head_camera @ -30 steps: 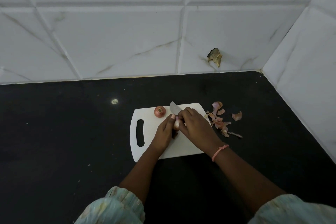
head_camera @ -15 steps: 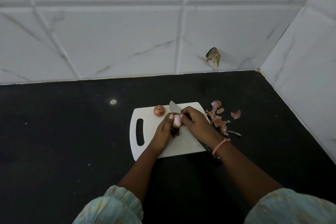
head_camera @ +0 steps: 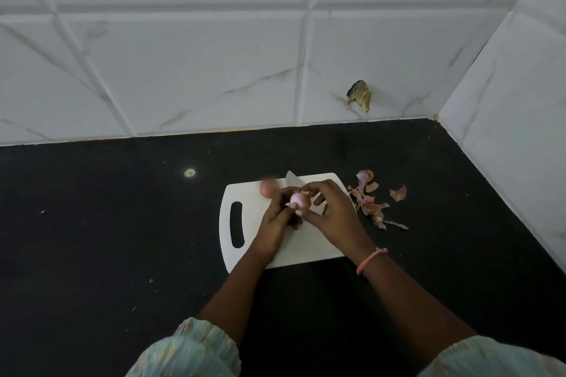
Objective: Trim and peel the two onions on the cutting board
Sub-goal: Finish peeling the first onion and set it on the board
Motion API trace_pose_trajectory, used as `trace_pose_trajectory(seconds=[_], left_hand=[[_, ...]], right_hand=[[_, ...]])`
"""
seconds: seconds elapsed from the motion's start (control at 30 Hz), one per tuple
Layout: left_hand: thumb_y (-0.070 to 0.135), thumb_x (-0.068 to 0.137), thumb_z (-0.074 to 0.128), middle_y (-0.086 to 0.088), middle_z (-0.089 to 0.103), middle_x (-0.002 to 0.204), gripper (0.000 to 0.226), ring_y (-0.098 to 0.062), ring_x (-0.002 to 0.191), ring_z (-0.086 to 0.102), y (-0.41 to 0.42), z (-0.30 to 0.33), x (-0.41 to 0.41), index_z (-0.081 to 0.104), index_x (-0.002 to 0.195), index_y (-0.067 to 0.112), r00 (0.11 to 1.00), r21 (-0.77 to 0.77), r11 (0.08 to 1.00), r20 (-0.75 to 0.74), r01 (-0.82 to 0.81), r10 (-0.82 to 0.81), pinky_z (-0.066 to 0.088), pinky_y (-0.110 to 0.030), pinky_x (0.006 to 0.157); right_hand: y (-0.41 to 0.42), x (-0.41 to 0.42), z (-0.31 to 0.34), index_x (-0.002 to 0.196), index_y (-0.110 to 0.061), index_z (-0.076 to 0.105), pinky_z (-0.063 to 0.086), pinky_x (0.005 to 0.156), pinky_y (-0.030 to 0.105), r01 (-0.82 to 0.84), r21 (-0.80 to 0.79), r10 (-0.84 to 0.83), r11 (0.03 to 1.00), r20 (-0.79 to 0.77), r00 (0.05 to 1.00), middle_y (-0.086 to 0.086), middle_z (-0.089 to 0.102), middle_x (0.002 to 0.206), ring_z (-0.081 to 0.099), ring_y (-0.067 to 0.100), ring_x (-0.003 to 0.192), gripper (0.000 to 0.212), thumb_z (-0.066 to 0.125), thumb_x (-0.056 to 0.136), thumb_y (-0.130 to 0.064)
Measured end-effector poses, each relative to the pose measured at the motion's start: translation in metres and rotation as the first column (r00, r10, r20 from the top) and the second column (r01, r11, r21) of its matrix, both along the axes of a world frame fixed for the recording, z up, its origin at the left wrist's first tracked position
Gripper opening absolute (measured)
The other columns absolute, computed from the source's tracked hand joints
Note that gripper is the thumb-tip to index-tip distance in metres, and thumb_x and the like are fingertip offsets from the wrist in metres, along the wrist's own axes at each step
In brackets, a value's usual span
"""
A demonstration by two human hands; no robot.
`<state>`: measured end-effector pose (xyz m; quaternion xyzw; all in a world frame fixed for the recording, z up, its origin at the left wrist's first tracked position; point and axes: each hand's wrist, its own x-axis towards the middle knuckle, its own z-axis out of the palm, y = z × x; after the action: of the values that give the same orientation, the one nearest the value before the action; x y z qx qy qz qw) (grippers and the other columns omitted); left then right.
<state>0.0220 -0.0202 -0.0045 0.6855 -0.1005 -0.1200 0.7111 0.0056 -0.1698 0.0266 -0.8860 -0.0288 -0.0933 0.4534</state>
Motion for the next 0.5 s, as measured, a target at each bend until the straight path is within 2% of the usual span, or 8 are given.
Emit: trace_pose_trajectory(seconds=[0.07,0.17,0.33,0.43,0.5], left_hand=[[0.024,0.095,0.043,-0.019,0.060,0.108,0.036,-0.013,0.073,0.059,0.000,-0.001,0.000,0.050,0.128,0.012,1.000,0.003,1.000,-0.004,0.001,-0.001,0.051,-0.023,0.069],[0.025,0.101,0.042,-0.018,0.061,0.109,0.028,-0.017,0.073,0.059,0.000,-0.001,0.000,0.051,0.125,0.014,1.000,0.005,1.000,-0.019,0.000,0.000,0.052,-0.029,0.071],[0.025,0.106,0.037,-0.022,0.063,0.105,0.027,-0.017,0.072,0.062,-0.003,0.001,0.003,0.046,0.124,0.006,0.999,0.023,0.999,-0.018,-0.026,0.026,0.056,-0.033,0.072],[0.023,0.106,0.041,-0.022,0.067,0.099,0.027,-0.019,0.071,0.065,-0.003,-0.001,0.004,0.055,0.119,0.004,0.999,0.037,0.999,-0.041,-0.021,0.022,0.056,-0.034,0.071],[0.022,0.106,0.042,-0.015,0.069,0.091,0.026,-0.018,0.069,0.064,-0.002,-0.001,0.004,0.060,0.115,0.006,0.999,0.037,0.999,-0.036,-0.005,0.006,0.054,-0.033,0.071]], right_hand=[[0.001,0.002,0.000,0.097,-0.020,0.066,0.045,0.066,0.014,0.005,-0.069,-0.001,0.998,0.061,0.998,-0.011,0.058,0.096,0.058,0.003,0.083,0.015,0.072,0.085,-0.026],[-0.001,0.005,0.001,0.088,-0.015,0.069,0.048,0.067,0.017,0.037,-0.081,-0.029,0.996,0.103,0.994,-0.009,0.061,0.087,0.058,0.002,0.079,0.003,0.070,0.085,-0.016],[0.000,0.004,0.006,0.084,-0.014,0.071,0.048,0.069,0.014,-0.016,-0.086,0.026,0.996,0.118,0.993,-0.007,0.062,0.085,0.060,0.004,0.079,0.006,0.072,0.083,-0.009],[-0.001,0.005,0.008,0.085,-0.015,0.073,0.049,0.069,0.017,-0.020,-0.076,0.027,0.997,0.098,0.995,-0.007,0.066,0.083,0.062,0.004,0.079,0.005,0.073,0.082,-0.011],[-0.004,0.007,0.010,0.087,-0.017,0.073,0.051,0.073,0.017,0.015,-0.032,-0.013,0.999,0.047,0.999,-0.008,0.069,0.084,0.064,0.002,0.081,0.006,0.072,0.084,-0.013]])
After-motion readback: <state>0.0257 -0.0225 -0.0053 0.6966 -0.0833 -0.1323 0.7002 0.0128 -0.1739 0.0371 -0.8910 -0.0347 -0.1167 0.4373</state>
